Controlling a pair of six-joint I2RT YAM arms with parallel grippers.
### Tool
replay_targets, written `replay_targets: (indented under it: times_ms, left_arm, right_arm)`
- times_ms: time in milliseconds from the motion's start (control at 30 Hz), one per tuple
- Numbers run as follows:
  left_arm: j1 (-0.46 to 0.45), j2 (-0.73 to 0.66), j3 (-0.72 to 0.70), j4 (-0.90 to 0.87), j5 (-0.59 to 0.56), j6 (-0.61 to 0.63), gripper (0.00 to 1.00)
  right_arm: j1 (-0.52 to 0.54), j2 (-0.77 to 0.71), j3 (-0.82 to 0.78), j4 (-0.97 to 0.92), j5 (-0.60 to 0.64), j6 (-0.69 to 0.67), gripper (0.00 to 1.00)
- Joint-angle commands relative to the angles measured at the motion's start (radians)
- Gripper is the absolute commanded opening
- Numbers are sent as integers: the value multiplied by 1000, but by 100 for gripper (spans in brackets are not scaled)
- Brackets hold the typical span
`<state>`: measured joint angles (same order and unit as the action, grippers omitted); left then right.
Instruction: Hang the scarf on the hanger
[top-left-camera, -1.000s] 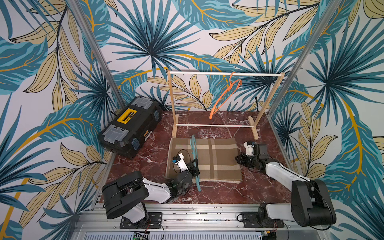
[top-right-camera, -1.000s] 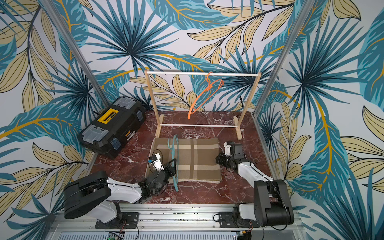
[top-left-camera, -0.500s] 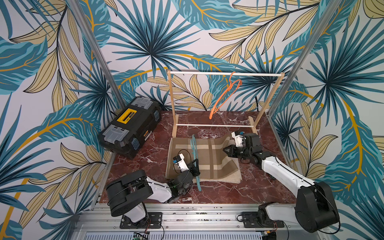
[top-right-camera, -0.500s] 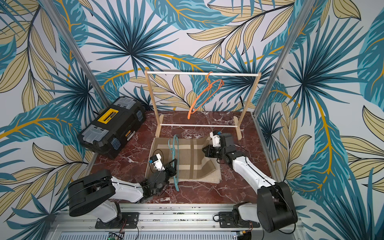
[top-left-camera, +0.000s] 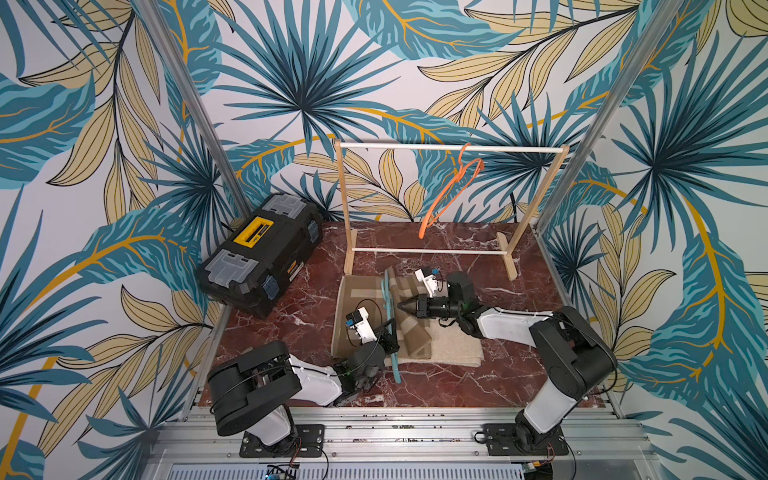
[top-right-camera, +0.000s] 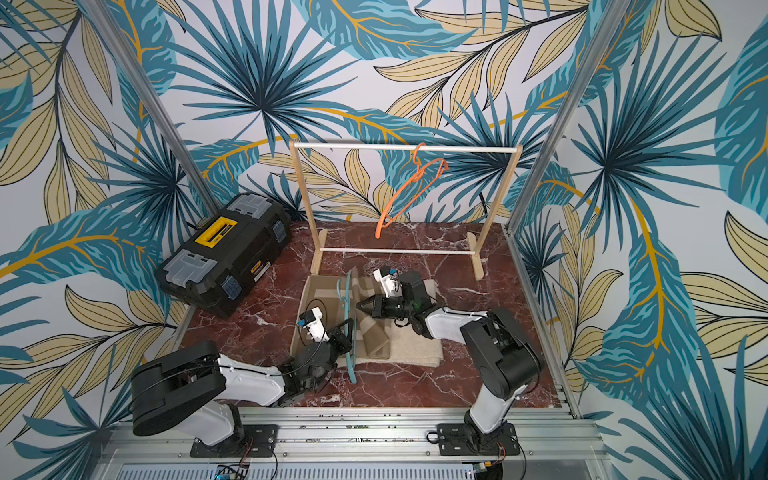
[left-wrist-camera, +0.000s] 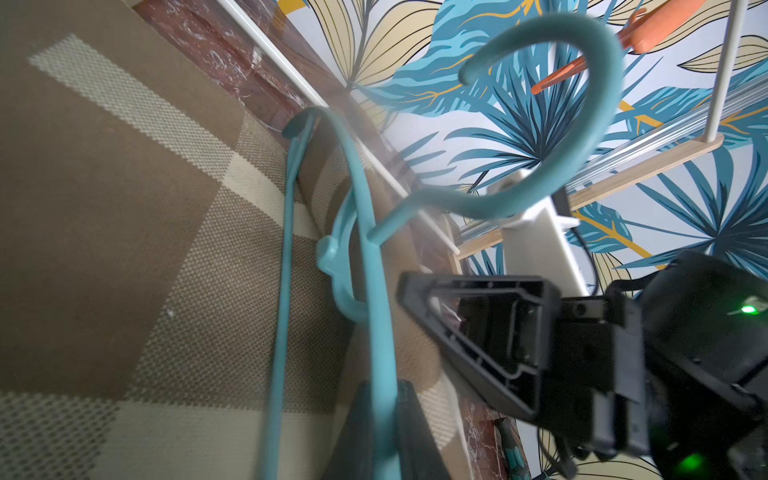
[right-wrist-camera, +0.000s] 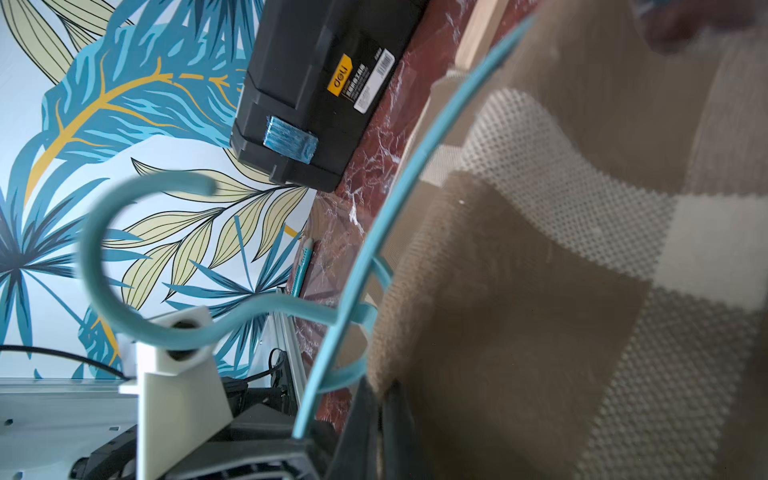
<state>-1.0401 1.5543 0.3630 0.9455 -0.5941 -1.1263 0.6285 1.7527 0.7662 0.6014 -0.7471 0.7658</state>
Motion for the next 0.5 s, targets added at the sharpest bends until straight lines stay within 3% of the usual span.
replay_targets:
  times_ms: [0, 133, 233, 467]
  left_arm:
    - [-2, 9, -27, -60, 23, 0, 0]
    - [-2, 31, -34, -27, 22, 0, 0]
    - [-2, 31, -32, -26, 26, 10, 0]
    - [5, 32, -16, -5, 44, 37, 0]
  right_arm:
    - [12, 98, -52, 364, -103, 161, 0]
    - [33, 159, -50, 533, -120, 280, 0]
    - [64, 135, 18, 415, -127, 225, 0]
    - [119, 260, 134, 292, -137, 186, 0]
